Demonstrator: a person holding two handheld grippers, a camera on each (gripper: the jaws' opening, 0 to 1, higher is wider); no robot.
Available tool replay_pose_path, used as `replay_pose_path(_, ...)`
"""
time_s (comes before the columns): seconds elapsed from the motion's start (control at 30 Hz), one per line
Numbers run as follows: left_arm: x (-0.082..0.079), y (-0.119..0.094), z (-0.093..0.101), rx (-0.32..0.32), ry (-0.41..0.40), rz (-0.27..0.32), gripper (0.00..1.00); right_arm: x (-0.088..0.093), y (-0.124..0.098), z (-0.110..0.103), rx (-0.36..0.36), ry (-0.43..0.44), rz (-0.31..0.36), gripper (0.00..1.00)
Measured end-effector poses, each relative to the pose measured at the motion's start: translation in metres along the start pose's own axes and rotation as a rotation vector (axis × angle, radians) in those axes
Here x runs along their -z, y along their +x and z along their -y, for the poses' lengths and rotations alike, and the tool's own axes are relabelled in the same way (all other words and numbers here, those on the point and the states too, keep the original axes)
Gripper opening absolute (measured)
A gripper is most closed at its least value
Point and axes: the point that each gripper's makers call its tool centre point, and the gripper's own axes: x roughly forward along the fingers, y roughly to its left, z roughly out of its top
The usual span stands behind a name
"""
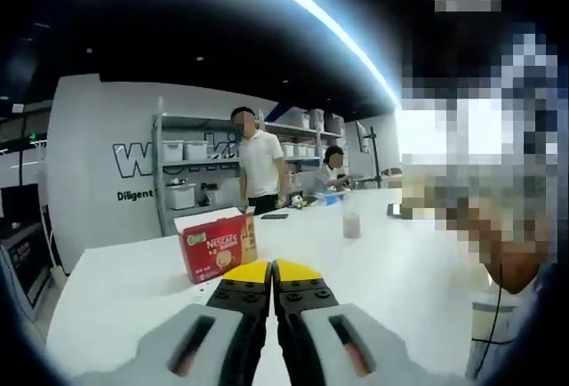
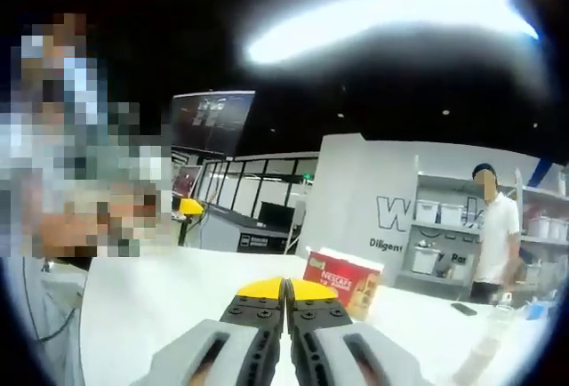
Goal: Tear open the coffee pouch, take out the coffee, and pour the coffee from the pouch into the cup
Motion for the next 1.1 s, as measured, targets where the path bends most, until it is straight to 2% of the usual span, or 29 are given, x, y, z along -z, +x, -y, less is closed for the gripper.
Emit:
replay_pose_path(0.23, -0.005, -0.003, 0.0, 0.003, 0.018, 0.006, 0.04, 0.002, 0.001, -0.002, -0.005, 0.005, -0.005, 0.02)
replay_pose_path(0.33, -0.006, -0.001, -0.009, -0.008, -0.007, 0.012, 0.04, 0.004, 0.002, -0.001, -0.001, -0.005, -0.02, 0.02)
replay_pose_path(0.4, -0.005, -0.001, -0.009, -0.008, -0.018, 0.008, 0.04, 0.001, -0.001, -0.003, 0.003, -0.008, -0.005, 0.02)
replay_pose_path(0.47, -0.007, -0.003, -0.003, -0.003, 0.015, -0.001, 0.04, -0.003, -0.004, -0.001, 0.011, 0.011, 0.029, 0.02)
replay_pose_path(0.6, -0.006, -0.003, -0.002, -0.002, 0.028, -0.008, 0.04, 0.001, -0.004, -0.001, 0.006, 0.014, 0.016, 0.02)
replay_pose_path(0.8, -0.01, 0.0, -0.003, -0.008, 0.034, -0.003, 0.04, -0.005, -0.004, -0.003, -0.002, 0.009, 0.032, 0.02)
replay_pose_path(1.1, -0.002, 0.011, -0.004, -0.004, 0.032, -0.014, 0.04, -0.003, -0.008, -0.002, 0.003, -0.001, 0.024, 0.02)
